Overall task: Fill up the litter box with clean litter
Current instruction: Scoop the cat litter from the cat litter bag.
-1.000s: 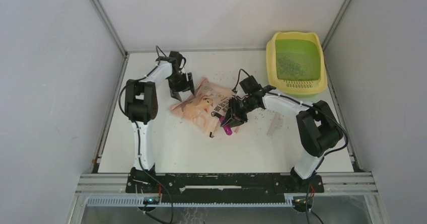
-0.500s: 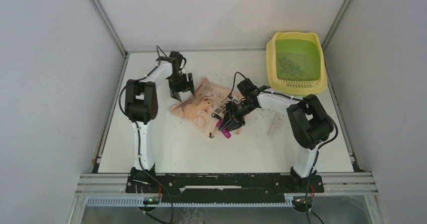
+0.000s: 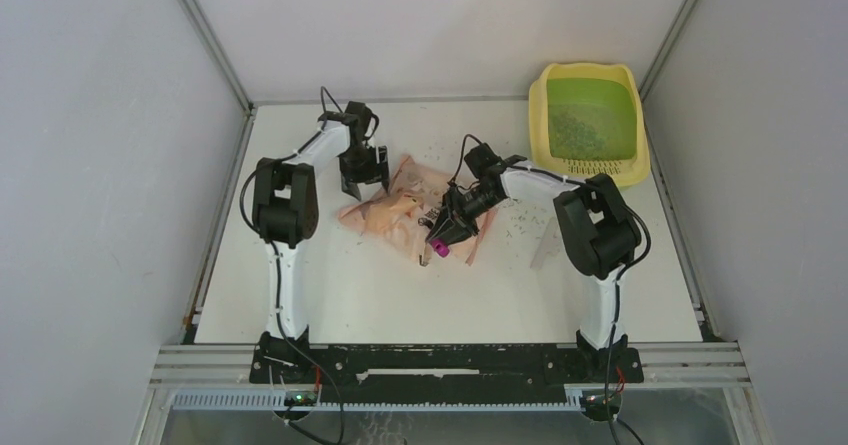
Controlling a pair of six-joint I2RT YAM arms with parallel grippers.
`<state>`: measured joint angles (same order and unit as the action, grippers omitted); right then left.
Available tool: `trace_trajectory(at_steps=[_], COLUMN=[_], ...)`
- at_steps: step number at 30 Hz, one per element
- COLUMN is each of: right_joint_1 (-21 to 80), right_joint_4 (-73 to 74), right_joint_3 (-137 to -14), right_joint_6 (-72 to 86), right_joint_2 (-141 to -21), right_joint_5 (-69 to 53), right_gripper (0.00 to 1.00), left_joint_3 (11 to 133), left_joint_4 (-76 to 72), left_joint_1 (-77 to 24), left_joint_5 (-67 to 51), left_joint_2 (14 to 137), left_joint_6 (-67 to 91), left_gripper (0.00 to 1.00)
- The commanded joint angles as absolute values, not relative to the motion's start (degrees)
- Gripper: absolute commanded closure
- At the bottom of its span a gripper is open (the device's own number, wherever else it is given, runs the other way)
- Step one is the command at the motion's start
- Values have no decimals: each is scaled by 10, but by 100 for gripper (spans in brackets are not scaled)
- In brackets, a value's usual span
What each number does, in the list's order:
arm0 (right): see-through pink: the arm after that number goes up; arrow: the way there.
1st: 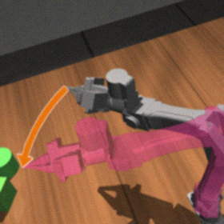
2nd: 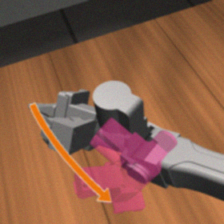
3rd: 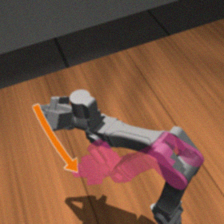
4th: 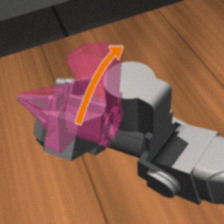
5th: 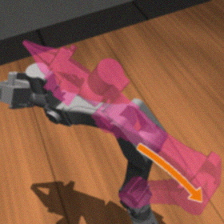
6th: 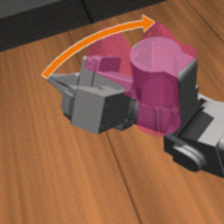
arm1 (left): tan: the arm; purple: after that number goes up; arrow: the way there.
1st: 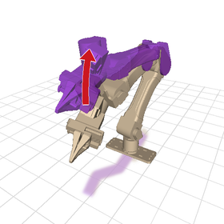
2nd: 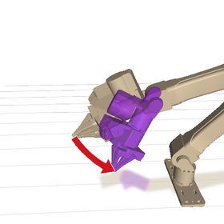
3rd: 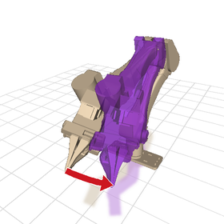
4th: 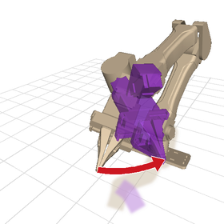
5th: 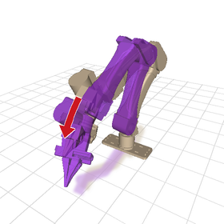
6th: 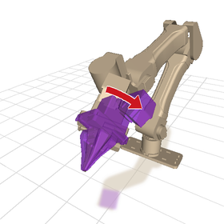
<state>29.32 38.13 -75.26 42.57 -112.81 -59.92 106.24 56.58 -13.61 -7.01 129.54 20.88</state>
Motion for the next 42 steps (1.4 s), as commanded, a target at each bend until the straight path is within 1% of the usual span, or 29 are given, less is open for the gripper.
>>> trace_trajectory(at_steps=[1,8,11,19,24,30,37,42], right_joint_1=[291,287,296,328,332,331,330,333], right_joint_4=[428,394,331,68,-14,-91,-320,-481], right_joint_3=[-834,-890,-890,-844,-861,-860,-753,-682], right_joint_6=[433,468,498,609,642,628,646,690], right_joint_2=[-1156,-1193,-1206,-1255,-1302,-1327,-1294,-1276], right_joint_5=[-567,-549,-547,-553,-553,-551,-583,-606], right_gripper=[100,100,100,100,100,100,100,100], left_joint_3=[1079,1048,1045,1038,1043,1043,1045,1055], left_joint_4=[587,574,574,570,574,576,586,598], left_joint_1=[-159,-161,-161,-162,-163,-163,-157,-152], left_joint_5=[-63,-74,-76,-84,-77,-79,-76,-80], left_joint_2=[1283,1285,1284,1292,1294,1293,1269,1249], left_joint_6=[188,187,187,186,183,181,179,180], left_gripper=[23,27,27,27,27,27,27,27])
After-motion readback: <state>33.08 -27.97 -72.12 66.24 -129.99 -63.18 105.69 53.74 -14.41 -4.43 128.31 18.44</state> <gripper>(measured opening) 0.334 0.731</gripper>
